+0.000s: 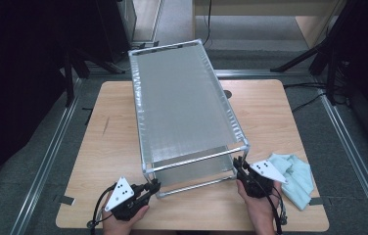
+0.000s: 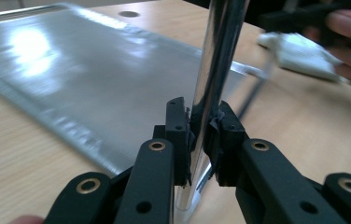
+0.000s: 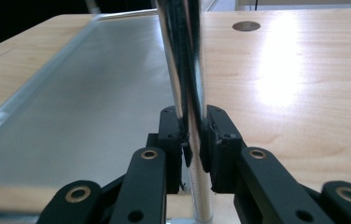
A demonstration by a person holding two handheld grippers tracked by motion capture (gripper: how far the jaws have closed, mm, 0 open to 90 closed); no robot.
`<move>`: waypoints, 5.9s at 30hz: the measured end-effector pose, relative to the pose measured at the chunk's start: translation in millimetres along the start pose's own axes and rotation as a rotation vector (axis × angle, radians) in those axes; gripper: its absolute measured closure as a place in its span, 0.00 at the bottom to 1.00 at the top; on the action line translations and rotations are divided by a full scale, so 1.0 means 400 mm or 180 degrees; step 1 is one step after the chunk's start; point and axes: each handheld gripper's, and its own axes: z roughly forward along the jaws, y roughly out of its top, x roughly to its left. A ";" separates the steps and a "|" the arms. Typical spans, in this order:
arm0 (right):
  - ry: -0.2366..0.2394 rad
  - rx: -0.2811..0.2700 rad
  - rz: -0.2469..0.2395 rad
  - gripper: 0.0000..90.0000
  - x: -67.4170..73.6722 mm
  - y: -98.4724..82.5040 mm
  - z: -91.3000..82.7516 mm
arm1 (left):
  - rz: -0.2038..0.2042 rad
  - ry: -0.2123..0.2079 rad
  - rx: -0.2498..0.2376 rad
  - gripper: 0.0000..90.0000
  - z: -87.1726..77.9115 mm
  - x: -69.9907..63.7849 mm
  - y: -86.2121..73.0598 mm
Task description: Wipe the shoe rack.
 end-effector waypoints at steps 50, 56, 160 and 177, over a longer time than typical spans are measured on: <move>-0.1013 0.0759 0.0561 0.92 -0.249 -0.080 -0.081 | -0.0186 -0.0319 -0.0017 0.87 0.063 -0.023 0.015; -0.0719 0.0289 0.0269 0.93 -0.170 0.023 -0.101 | -0.0188 -0.0320 -0.0038 0.87 0.061 -0.022 0.012; 0.0886 -0.0064 -0.0409 0.91 0.296 0.247 -0.079 | -0.0134 -0.0385 0.0006 0.88 0.087 -0.054 0.020; 0.0517 -0.0408 -0.0100 0.92 0.121 0.249 -0.164 | -0.0125 -0.0406 0.0006 0.88 0.087 -0.052 0.019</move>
